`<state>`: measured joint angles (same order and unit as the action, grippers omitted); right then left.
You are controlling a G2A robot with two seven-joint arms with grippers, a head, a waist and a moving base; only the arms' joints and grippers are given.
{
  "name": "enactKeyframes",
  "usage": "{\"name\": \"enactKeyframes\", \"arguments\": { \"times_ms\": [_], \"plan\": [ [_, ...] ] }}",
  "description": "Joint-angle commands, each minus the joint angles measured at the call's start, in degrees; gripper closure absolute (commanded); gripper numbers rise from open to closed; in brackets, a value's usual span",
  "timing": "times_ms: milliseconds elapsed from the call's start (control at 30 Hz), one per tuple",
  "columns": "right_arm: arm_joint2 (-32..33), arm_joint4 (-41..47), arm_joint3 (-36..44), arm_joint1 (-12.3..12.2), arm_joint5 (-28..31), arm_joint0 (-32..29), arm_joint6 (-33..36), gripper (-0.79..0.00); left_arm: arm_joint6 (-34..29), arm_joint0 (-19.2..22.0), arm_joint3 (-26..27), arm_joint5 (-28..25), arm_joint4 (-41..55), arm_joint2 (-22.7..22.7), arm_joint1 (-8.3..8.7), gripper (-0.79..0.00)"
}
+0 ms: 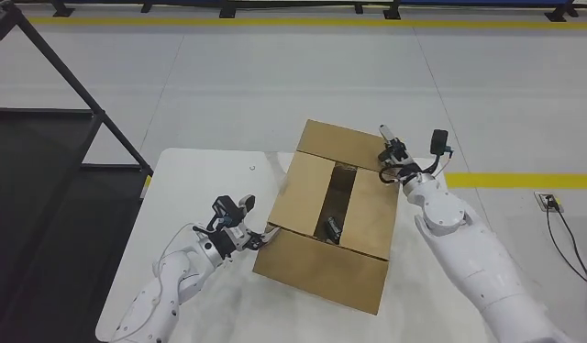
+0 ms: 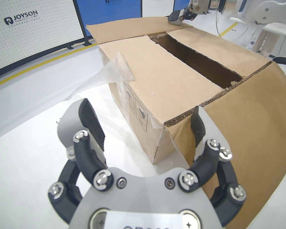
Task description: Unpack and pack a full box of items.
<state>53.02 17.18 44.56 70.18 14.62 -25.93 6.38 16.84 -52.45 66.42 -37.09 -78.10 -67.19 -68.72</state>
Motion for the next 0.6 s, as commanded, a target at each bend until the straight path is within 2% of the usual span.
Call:
{"name": "enactKeyframes", "arguments": {
  "times_ms": [0, 300, 567],
  "plan": [
    [-0.16, 0.13, -1.74, 0.45, -0.16, 0.95, 0.85, -0.785, -0.04, -0.1, 0.16, -0.15, 0.24, -0.09, 0.03, -0.785],
    [-0.68, -0.38, -8.63, 2.34, -0.56, 4.68, 4.09, -0.785, 0.12, -0.57, 0.94, -0.52, 1.59, -0.6, 0.16, -0.785],
    [3.6, 3.27, -10.04, 2.05, 10.59, 2.91, 5.38, -0.785, 1.0, -0.73, 0.63, 5.81, 6.0, -3.4, 0.07, -0.785]
  ]
}}
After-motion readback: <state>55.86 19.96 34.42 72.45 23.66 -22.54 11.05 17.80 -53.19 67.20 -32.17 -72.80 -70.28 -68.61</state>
